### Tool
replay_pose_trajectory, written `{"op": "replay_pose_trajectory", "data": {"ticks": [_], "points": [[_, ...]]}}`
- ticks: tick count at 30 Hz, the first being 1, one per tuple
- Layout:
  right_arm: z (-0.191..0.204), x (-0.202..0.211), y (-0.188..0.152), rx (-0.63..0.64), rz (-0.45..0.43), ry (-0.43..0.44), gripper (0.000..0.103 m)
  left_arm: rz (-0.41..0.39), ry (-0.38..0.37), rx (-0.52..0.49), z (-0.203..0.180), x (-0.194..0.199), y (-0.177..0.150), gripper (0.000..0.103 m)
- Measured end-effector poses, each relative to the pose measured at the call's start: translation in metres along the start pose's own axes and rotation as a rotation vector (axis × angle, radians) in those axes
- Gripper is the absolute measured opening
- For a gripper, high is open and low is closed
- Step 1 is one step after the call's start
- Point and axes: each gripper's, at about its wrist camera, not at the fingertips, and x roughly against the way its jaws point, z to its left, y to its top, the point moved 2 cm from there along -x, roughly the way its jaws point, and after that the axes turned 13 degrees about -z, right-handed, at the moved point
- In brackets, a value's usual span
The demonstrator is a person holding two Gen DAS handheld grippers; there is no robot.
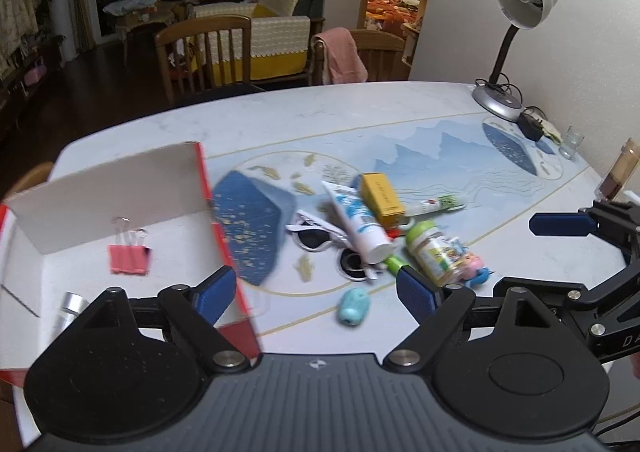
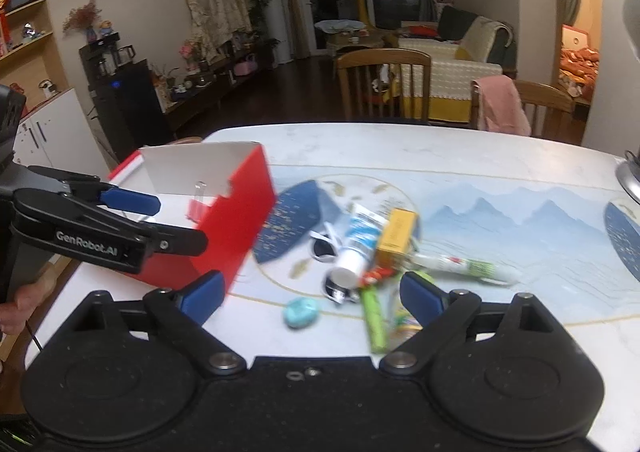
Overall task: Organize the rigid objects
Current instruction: 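Grasp the pink pig figurine with the right gripper while the left grasps the teal eraser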
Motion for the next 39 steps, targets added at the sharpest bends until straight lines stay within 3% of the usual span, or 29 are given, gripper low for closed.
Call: {"op": "replay_pose_trajectory", "data": {"ticks": [2, 11, 19, 32, 39], "points": [[-0.013, 0.005, -0.006, -0.001, 0.004, -0.018, 0.094, -0.003, 0.001, 0.006, -0.007, -0.006, -0.001, 0.102], [-0.066, 0.01, -0.028, -0.013, 0.044, -0.088, 0.094, 0.032, 0.014, 0.029, -0.027, -0.042, -0.017, 0.103], [-0.102, -0.012, -0.053, -0.011, 0.114, -0.143, 0.091, 0.073, 0.033, 0.013, -0.05, -0.073, -0.047, 0.103], [-0.115, -0.052, -0.077, 0.029, 0.197, -0.112, 0.079, 0.077, 0.1, -0.004, -0.048, -0.109, -0.074, 0.103], [-0.115, -0.068, -0.081, 0.066, 0.219, -0.081, 0.073, 0.067, 0.1, -0.018, -0.046, -0.119, -0.08, 0.102]]}}
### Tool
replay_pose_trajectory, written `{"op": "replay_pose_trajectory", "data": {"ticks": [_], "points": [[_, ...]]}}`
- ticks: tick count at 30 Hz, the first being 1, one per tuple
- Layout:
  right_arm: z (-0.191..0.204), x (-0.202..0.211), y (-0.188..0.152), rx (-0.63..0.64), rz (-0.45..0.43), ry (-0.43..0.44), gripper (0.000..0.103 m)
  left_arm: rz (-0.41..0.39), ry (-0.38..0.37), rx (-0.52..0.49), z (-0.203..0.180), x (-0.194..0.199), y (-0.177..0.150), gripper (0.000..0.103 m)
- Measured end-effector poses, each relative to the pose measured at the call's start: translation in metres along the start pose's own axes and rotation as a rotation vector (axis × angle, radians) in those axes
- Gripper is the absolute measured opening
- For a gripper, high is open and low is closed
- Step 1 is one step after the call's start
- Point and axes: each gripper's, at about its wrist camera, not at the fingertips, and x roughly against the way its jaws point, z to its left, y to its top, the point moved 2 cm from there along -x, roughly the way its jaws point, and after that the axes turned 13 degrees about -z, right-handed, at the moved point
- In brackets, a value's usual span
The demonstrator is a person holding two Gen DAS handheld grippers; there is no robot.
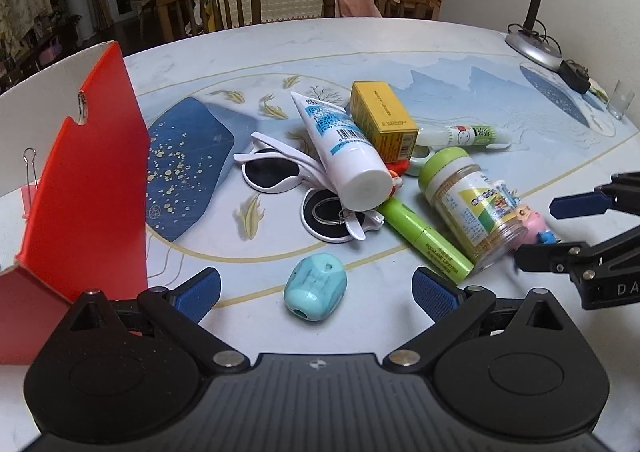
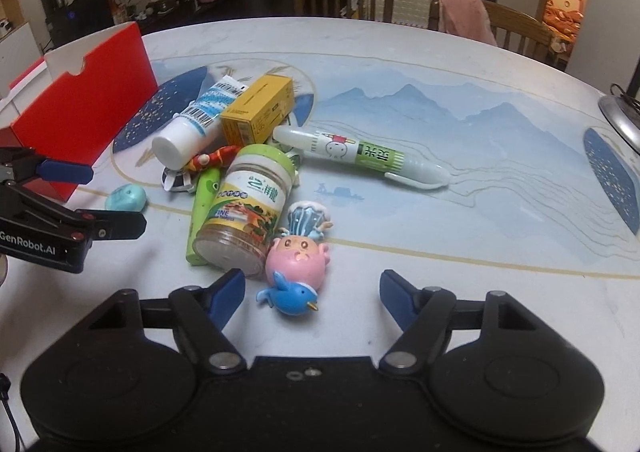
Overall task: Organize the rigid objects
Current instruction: 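Grasp the pink pig figurine with the right gripper while the left grasps the teal eraser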
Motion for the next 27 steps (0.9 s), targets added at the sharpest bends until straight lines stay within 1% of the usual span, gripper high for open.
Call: {"op": "replay_pose_trajectory", "data": {"ticks": [5, 9, 10, 11, 12, 14, 15, 16, 18, 22, 24, 27], "points": [[-0.001, -0.006, 0.002, 0.001, 0.002, 0.027, 0.066, 0.0, 0.0, -0.002, 0.0, -0.005, -0.002, 0.102], [0.001, -0.012, 0.001, 0.011, 0.011, 0.046, 0.065, -0.003, 0.007, -0.001, -0.001, -0.006, -0.003, 0.101], [0.001, -0.013, 0.001, 0.013, 0.013, 0.048, 0.062, -0.003, 0.009, 0.0, 0.0, -0.007, -0.003, 0.1], [0.0, -0.014, 0.0, 0.013, 0.015, 0.047, 0.059, 0.0, 0.007, 0.005, 0.0, -0.007, -0.003, 0.095], [0.0, -0.015, 0.0, 0.012, 0.012, 0.047, 0.059, 0.004, 0.006, 0.01, 0.001, -0.008, -0.003, 0.092], [-0.002, -0.015, 0.0, 0.01, 0.008, 0.051, 0.055, 0.01, 0.005, 0.017, 0.003, -0.009, -0.004, 0.079], [-0.003, -0.015, 0.001, 0.009, 0.007, 0.053, 0.053, 0.013, 0.005, 0.019, 0.004, -0.009, -0.004, 0.077], [-0.003, -0.015, 0.001, 0.009, 0.006, 0.055, 0.05, 0.01, 0.008, 0.017, 0.004, -0.008, -0.004, 0.075], [-0.004, -0.015, 0.002, 0.009, 0.005, 0.058, 0.047, 0.005, 0.007, 0.015, 0.004, -0.007, -0.005, 0.068], [-0.003, -0.014, 0.002, 0.006, 0.0, 0.064, 0.036, 0.003, 0.0, 0.01, 0.002, -0.005, -0.004, 0.049], [-0.002, -0.014, 0.003, 0.005, -0.001, 0.058, 0.036, 0.005, -0.001, 0.008, 0.002, -0.004, -0.003, 0.046], [-0.003, -0.013, 0.002, 0.001, -0.003, 0.043, 0.036, 0.001, 0.005, 0.007, 0.001, -0.003, -0.004, 0.035]]}}
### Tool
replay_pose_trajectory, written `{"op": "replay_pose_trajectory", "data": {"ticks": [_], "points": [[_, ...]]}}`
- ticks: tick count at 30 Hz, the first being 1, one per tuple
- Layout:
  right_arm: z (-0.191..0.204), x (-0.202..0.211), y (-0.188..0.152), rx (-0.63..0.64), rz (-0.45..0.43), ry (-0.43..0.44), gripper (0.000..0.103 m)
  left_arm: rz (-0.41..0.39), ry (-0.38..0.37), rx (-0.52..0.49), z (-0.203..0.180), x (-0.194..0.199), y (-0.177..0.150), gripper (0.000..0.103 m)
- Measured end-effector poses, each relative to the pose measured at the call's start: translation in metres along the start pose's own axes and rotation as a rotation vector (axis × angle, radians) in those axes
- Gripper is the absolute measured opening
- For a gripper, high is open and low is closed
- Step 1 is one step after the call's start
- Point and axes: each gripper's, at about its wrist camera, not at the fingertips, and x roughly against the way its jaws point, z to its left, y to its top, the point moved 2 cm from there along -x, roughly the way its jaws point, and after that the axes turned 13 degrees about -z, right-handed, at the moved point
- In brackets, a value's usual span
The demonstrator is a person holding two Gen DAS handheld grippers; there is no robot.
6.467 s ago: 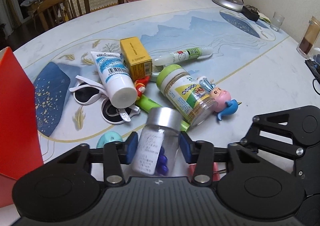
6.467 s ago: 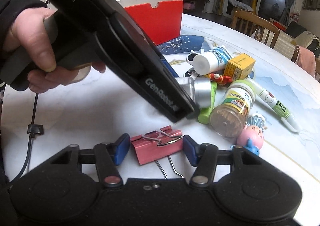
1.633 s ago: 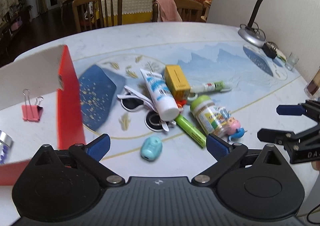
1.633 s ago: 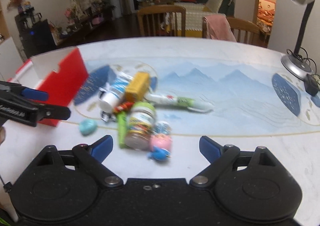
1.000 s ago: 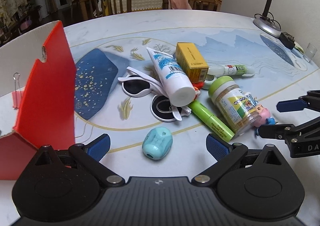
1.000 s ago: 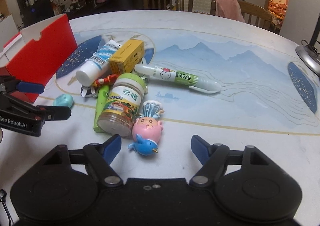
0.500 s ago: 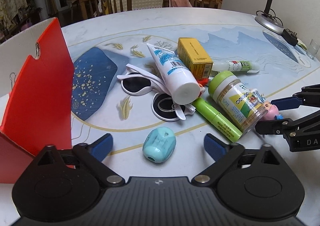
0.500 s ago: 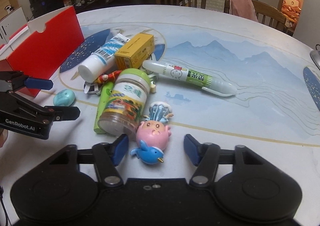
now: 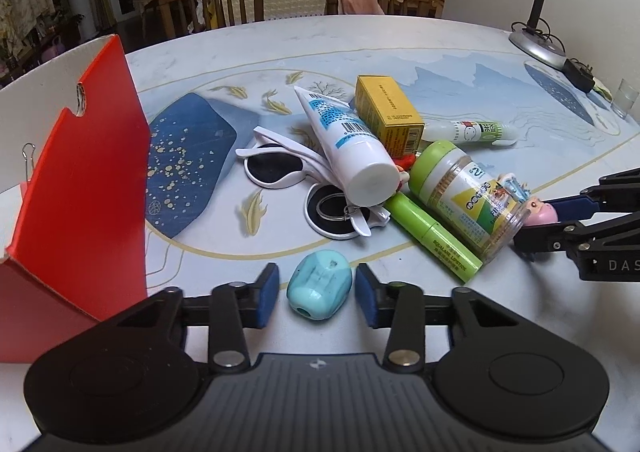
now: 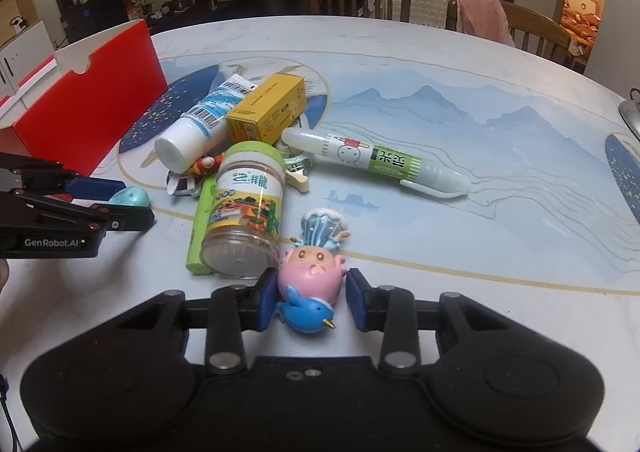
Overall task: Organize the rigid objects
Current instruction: 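Grasp the pink pig figurine with the right gripper while the left grasps the teal eraser, then carry the pig figurine and teal eraser into the box with both grippers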
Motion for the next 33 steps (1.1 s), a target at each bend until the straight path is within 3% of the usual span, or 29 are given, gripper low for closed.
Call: {"op": "replay_pose_trajectory", "data": {"ticks": [17, 25, 33], "points": [[-0.003, 0.058, 0.009, -0.115, -0.096, -0.085, 0.035, -0.049, -0.053, 0.084, 0.005, 0.037, 0.024, 0.033], [0.027, 0.083, 0.034, -0.105, -0.148, -0.089, 0.035, -0.071, -0.087, 0.112, 0.021, 0.069, 0.048, 0.033], [0.075, 0.096, 0.061, -0.077, -0.195, -0.043, 0.035, -0.072, -0.085, 0.145, 0.061, 0.097, 0.058, 0.033]]}}
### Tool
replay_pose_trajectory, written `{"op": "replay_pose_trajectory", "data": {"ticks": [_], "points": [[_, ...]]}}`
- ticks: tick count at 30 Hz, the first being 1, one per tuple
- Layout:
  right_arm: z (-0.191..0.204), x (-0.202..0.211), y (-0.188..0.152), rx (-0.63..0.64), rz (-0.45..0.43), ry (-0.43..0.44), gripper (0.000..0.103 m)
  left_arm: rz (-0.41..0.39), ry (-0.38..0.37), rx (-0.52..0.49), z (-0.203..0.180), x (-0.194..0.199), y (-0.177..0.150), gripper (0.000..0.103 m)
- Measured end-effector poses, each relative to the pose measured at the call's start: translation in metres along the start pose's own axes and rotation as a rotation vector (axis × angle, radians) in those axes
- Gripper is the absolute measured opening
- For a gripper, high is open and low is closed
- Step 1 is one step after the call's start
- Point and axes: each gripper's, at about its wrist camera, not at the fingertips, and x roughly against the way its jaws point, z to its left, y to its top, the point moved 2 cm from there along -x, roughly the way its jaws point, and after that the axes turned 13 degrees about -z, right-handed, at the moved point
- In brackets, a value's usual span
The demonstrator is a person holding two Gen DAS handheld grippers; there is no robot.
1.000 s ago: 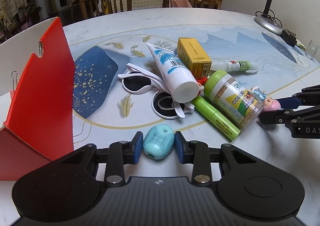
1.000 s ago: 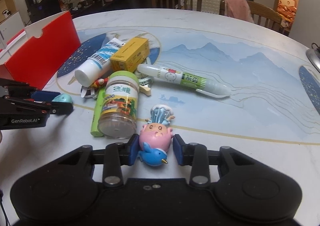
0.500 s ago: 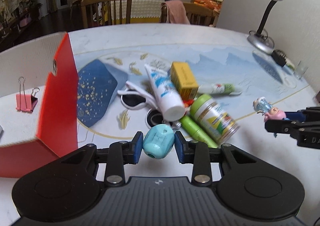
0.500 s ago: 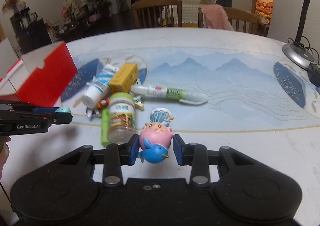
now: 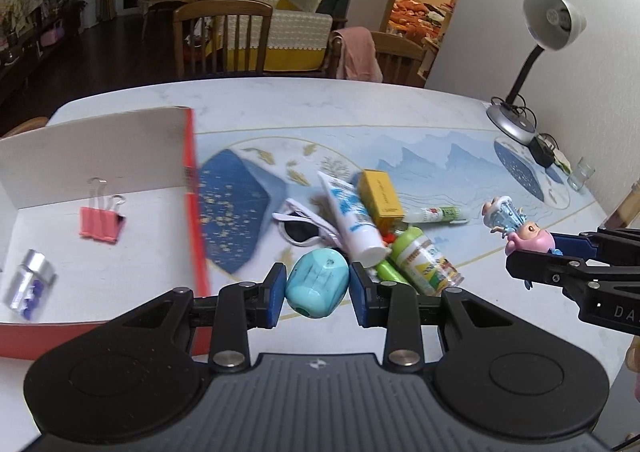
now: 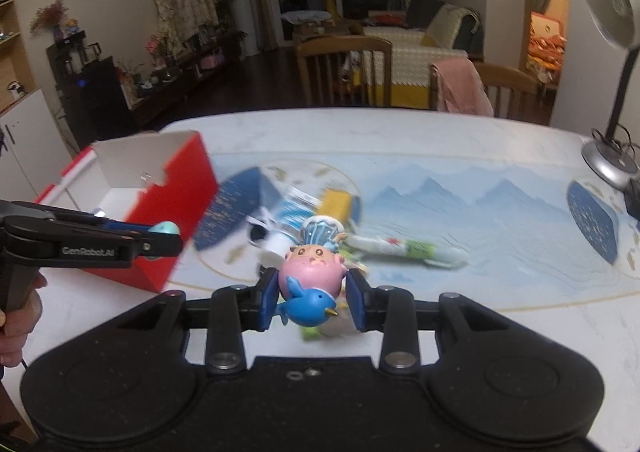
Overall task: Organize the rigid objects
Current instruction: 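Carry the pig figurine and teal eraser into the box with both grippers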
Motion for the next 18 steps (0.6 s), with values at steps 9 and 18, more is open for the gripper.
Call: {"op": "replay_pose_trajectory", "data": {"ticks": [9, 18], "points": [[0.065, -0.004, 0.025, 0.036, -0.044, 0.067, 0.035, -0.012, 0.041, 0.036, 0.054, 0.033, 0.014, 0.033], [0.133, -0.026, 0.037, 0.087, -0.064, 0.134, 0.035, -0.038, 0.081, 0.044, 0.111, 0.055, 0.021, 0.033]]}}
